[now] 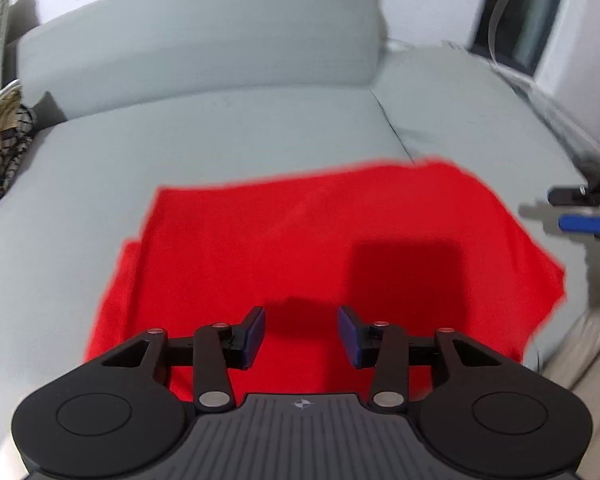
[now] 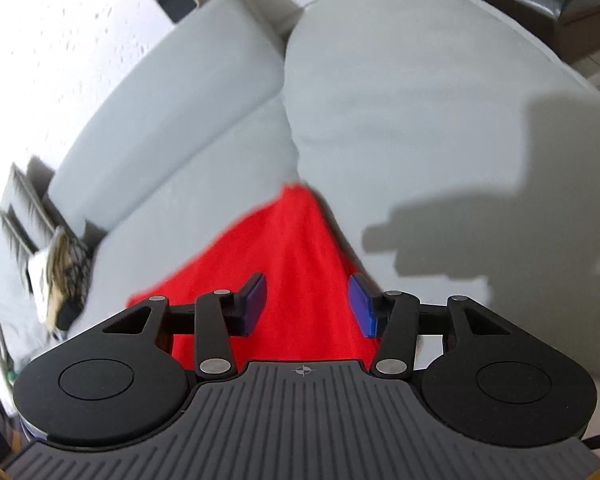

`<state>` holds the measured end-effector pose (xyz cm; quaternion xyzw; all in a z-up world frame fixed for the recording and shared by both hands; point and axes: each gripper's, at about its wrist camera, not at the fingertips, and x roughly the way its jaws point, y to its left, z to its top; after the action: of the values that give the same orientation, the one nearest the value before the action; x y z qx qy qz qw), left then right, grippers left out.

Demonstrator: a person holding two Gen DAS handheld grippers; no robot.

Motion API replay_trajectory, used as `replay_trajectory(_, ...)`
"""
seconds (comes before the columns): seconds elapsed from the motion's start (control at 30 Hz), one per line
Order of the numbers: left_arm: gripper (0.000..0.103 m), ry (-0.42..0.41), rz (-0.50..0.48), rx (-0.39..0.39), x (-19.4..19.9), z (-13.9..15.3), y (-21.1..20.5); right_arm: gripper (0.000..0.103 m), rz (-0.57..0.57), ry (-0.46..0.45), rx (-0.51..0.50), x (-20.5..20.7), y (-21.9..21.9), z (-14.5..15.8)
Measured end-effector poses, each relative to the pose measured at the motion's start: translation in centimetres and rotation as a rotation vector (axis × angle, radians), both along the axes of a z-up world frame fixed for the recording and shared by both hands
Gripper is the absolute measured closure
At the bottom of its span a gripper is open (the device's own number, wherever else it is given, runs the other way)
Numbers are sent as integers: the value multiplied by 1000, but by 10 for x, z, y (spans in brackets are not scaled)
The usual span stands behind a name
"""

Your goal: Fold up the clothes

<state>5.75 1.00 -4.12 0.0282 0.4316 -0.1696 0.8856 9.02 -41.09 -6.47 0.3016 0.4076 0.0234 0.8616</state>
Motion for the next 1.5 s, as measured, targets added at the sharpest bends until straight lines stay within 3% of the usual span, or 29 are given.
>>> replay_trajectory(0.07,55,9,56,-39,19,8,9,39,-7,18,30,27,-5,4)
replay_trajectory(0.17,56,36,77,-121,53,12,14,38,-18,69,71,72,-12,2)
replay_trajectory(0.27,60,1,67,-63,83,-1,5,43,-18,160,110,119,-15,-19)
replay_trajectory(0.3,70,0,87,-20,93,-11,3,44,-20,193,128,132,-14,-27)
replay_trajectory(0.33,79,0,107,23,103,-20,1,52,-28,226,153,145,-13,-37)
replay_trajectory(0.4,83,4,159,92,121,-40,4,58,-40,289,191,167,-11,-54)
replay_trajectory(0.47,84,9,197,105,131,-53,11,69,-48,335,223,184,-10,-67)
replay_trajectory(0.67,86,-6,230,106,140,-73,26,70,-31,415,314,207,-6,-95)
replay_trajectory(0.7,87,-9,234,106,138,-74,28,74,-21,417,304,206,-4,-95)
replay_trajectory(0.73,88,-12,237,105,136,-75,30,85,-11,420,294,206,-1,-95)
replay_trajectory(0.77,88,-11,240,96,136,-75,32,95,2,421,283,205,1,-96)
replay_trajectory(0.83,89,-3,248,76,137,-75,37,99,12,381,247,198,4,-91)
replay_trajectory(0.97,89,17,263,47,138,-77,42,102,-118,168,120,167,-7,-53)
replay_trajectory(1.07,90,8,257,67,136,-77,37,103,-198,59,2,139,-21,-26)
replay_trajectory(1.23,90,6,257,57,136,-78,38,88,-56,198,78,143,-16,-40)
replay_trajectory(1.3,90,7,250,61,137,-77,37,79,-67,181,76,141,-10,-34)
replay_trajectory(1.47,90,16,203,117,131,-59,26,77,-78,77,34,109,10,13)
replay_trajectory(1.5,89,20,193,99,121,-50,25,75,-83,56,37,99,10,24)
